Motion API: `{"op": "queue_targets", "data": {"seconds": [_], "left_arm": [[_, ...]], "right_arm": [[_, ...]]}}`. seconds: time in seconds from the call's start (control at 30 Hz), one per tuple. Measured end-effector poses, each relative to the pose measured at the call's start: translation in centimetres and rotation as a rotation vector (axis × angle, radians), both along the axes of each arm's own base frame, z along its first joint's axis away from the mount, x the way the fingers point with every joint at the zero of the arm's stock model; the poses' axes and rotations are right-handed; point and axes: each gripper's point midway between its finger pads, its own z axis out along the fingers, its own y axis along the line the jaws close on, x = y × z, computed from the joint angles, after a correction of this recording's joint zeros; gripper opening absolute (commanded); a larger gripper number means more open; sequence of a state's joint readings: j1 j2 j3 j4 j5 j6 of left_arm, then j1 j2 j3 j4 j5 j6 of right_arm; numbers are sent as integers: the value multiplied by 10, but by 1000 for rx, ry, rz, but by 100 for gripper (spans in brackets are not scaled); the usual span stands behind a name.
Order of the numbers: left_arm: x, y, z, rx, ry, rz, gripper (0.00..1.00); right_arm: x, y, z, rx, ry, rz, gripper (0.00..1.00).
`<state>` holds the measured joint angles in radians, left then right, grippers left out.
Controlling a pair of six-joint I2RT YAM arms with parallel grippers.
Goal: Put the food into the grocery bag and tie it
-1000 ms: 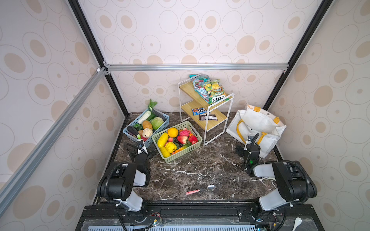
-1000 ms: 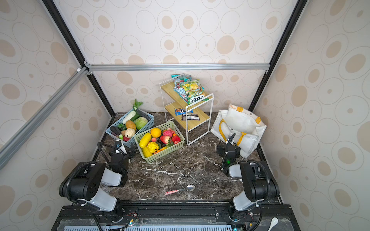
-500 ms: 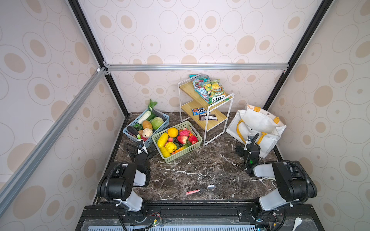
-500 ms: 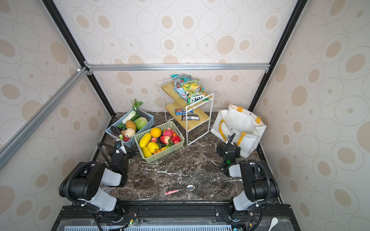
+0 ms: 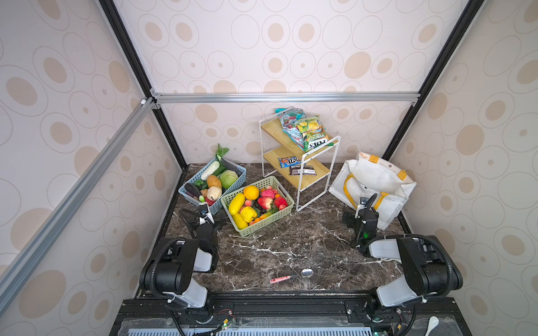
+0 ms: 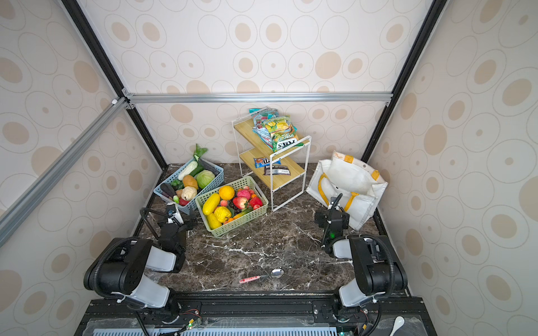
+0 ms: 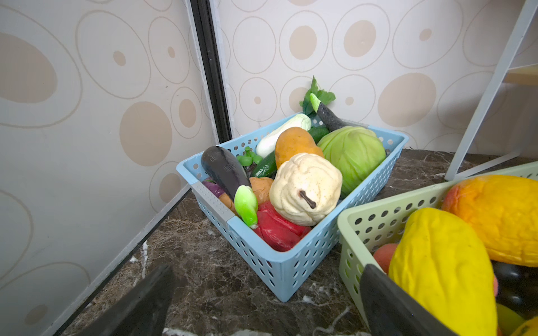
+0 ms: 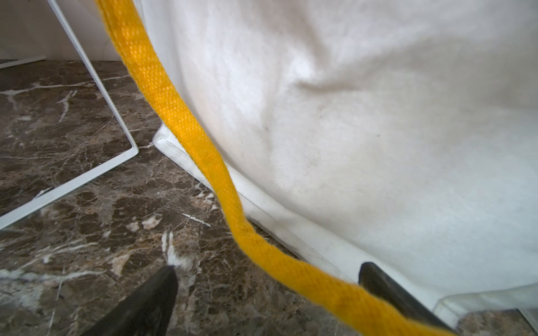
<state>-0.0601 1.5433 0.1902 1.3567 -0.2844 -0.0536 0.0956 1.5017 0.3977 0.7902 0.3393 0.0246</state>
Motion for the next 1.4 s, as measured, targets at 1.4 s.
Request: {"op": "queue_targets", "data": {"seconds": [1.4], "left_arm": [[64,-31,91,-155,227,75,99]], "right_arm": [[-82,58,147,428,413,108,93]]}}
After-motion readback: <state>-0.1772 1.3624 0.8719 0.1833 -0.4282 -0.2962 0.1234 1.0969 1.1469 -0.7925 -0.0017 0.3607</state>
